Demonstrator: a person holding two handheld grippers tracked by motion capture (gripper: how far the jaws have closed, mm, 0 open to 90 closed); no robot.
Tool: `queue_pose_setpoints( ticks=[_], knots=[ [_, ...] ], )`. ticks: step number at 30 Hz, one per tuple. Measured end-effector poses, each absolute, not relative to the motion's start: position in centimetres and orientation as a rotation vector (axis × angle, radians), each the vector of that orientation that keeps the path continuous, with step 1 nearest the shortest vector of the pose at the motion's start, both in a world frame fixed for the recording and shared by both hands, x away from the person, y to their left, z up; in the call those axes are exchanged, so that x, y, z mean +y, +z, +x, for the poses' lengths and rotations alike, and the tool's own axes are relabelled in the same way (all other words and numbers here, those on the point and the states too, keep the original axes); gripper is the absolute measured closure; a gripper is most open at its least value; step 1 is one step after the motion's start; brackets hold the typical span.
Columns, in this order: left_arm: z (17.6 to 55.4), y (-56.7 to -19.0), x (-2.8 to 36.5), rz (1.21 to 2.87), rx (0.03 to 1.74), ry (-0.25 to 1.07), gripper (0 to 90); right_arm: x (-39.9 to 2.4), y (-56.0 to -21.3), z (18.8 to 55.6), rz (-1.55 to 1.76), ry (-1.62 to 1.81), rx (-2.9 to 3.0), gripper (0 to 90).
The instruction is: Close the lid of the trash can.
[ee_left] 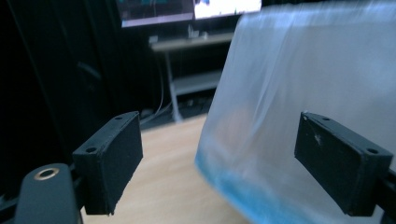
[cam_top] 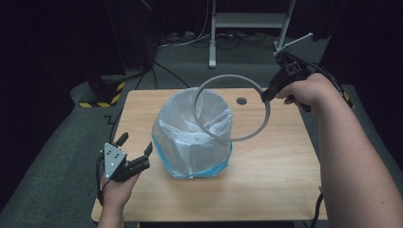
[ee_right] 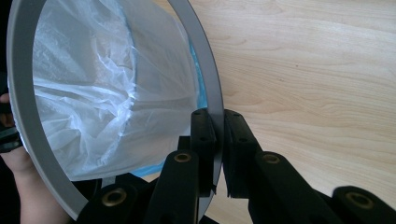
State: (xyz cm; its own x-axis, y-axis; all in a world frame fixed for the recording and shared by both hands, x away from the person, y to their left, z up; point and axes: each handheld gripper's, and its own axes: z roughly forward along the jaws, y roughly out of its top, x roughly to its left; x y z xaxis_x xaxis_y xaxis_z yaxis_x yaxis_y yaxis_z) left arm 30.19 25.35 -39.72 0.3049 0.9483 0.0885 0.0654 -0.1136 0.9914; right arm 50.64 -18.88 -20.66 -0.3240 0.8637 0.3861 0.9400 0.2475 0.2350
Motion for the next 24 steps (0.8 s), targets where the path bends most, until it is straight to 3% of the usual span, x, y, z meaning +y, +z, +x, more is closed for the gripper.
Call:
queue_pose_setpoints(
  ticks=[13, 24],
  knots=[
    [30.6, -38.1, 24.7, 1.303, 0.841, 1.001, 15.1, -16.3, -20.7, 51.7, -1.662, -0.631, -2.359, 83.8],
    [29.8, -35.9, 25.3, 1.158, 0.763, 1.087, 14.7, -13.9, -21.5, 52.6, -1.609, -0.620, -2.377, 83.8]
  ],
)
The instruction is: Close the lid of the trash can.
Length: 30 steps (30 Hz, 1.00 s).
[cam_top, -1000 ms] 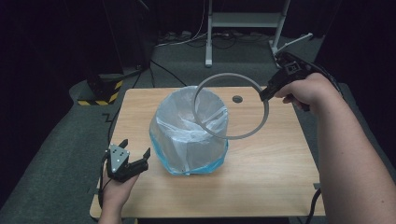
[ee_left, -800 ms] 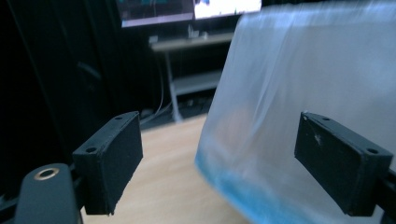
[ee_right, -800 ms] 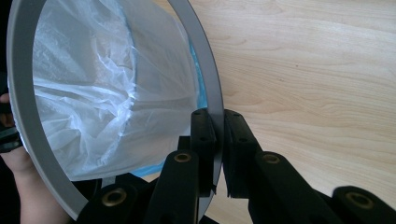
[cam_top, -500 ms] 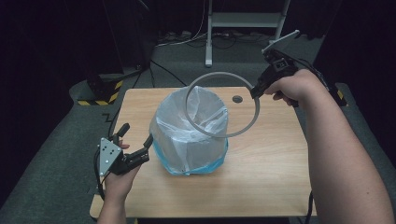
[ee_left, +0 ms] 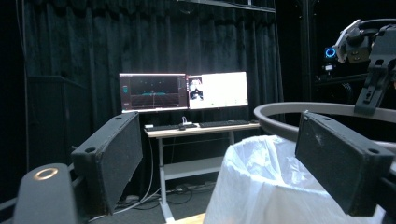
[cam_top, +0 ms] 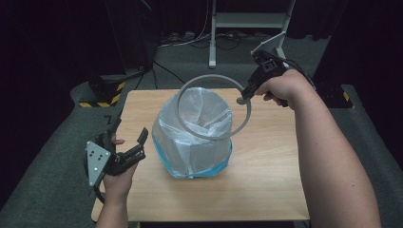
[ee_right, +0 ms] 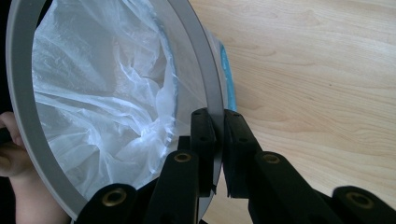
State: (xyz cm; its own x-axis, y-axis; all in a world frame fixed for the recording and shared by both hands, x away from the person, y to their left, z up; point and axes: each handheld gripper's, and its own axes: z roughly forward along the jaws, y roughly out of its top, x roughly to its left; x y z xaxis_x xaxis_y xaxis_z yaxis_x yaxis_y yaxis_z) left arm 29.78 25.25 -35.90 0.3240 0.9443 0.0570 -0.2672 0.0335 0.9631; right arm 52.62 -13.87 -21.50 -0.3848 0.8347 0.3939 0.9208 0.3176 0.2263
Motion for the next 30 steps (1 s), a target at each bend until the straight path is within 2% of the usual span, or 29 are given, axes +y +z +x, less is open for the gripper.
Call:
queue_pose_setpoints(
  ticks=[19, 30],
  knots=[
    [30.7, -36.4, 25.5, 1.150, 0.797, 1.045, 14.7, -9.2, -21.7, 53.2, -1.519, -0.582, -2.424, 83.8],
    [30.8, -36.3, 25.3, 1.166, 0.796, 1.045, 14.7, -8.5, -22.4, 53.2, -1.518, -0.560, -2.435, 83.8]
  ],
)
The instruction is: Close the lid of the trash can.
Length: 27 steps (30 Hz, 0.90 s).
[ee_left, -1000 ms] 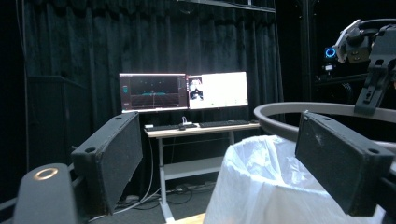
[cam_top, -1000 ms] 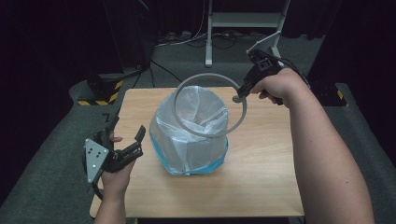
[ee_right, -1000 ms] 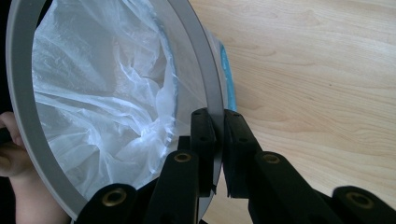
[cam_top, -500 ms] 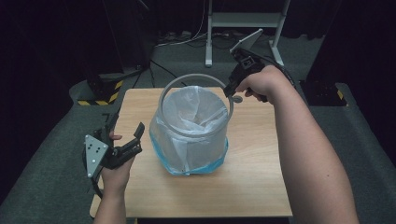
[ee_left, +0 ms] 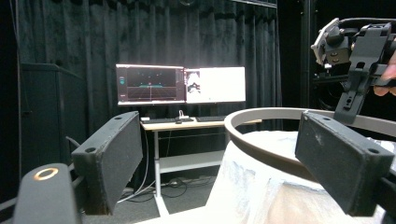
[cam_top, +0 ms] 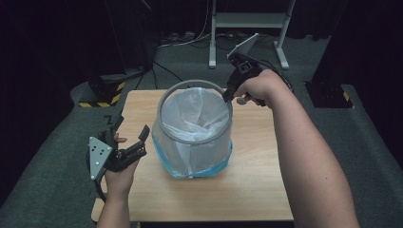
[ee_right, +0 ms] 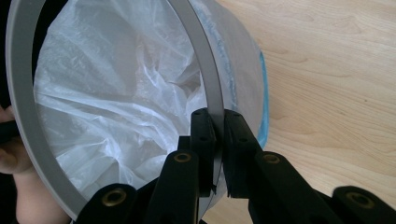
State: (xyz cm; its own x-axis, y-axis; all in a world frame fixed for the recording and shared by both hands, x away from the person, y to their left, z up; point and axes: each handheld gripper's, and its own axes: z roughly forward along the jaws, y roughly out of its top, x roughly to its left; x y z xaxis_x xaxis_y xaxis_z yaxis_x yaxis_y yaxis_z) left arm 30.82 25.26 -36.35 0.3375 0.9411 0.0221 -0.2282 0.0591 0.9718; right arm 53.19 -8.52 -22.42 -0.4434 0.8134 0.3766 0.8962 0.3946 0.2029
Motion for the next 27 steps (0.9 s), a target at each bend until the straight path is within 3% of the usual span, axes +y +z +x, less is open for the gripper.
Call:
queue_pose_setpoints(
  ticks=[11, 18, 23, 27],
  knots=[
    [31.6, -36.5, 24.5, 1.201, 0.800, 1.024, 14.8, -8.4, -23.5, 53.2, -1.484, -0.538, -2.446, 82.3],
    [31.9, -36.4, 23.8, 1.215, 0.800, 1.018, 14.8, -9.0, -22.9, 53.0, -1.482, -0.595, -2.461, 74.8],
    [32.3, -36.4, 23.1, 1.230, 0.798, 1.014, 14.7, -9.4, -21.9, 52.8, -1.488, -0.642, -2.481, 88.2],
    [32.6, -36.5, 22.6, 1.243, 0.795, 1.010, 14.8, -9.2, -22.2, 52.5, -1.454, -0.616, -2.504, 89.6]
  ],
)
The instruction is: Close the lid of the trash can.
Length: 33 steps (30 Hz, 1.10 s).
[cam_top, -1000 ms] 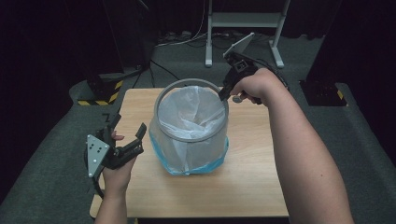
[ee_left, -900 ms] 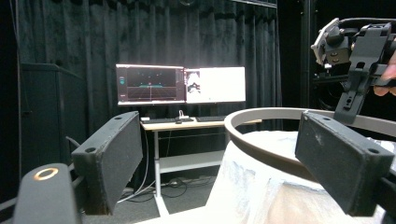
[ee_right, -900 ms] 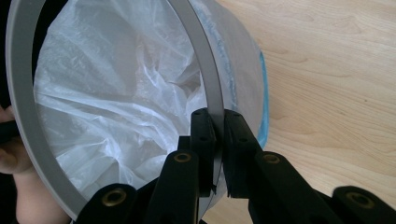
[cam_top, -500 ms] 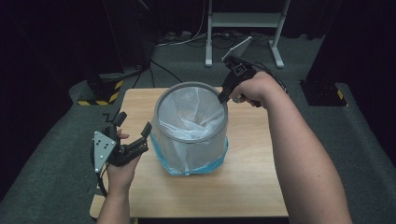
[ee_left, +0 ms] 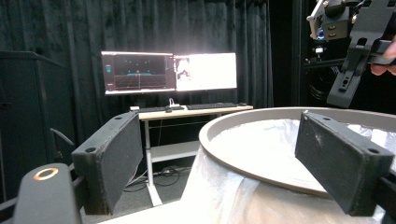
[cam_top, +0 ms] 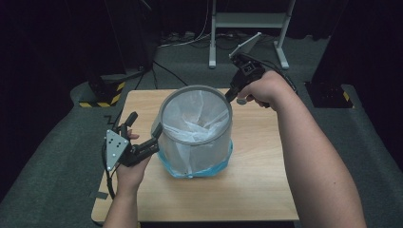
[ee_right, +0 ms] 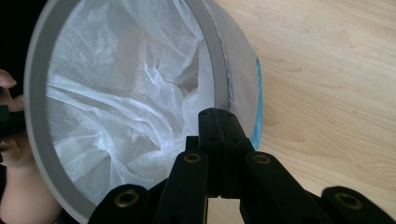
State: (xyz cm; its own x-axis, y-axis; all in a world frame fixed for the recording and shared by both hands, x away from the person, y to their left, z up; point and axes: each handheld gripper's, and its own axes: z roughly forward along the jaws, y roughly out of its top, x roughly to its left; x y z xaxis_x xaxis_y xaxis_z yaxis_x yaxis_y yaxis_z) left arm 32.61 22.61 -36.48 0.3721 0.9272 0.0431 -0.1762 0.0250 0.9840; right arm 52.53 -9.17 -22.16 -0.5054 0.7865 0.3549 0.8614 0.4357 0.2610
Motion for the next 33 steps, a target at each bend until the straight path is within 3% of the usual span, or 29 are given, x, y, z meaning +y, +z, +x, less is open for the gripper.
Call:
queue_pose_setpoints(
  ticks=[23, 33],
  knots=[
    [32.9, -37.0, 22.6, 1.293, 0.853, 1.015, 21.2, -7.4, -24.5, 52.3, -1.402, -0.542, -2.531, 89.6],
    [32.4, -37.0, 24.0, 1.313, 0.909, 1.060, 18.2, -8.3, -22.5, 52.1, -1.436, -0.636, -2.545, 79.4]
  ],
)
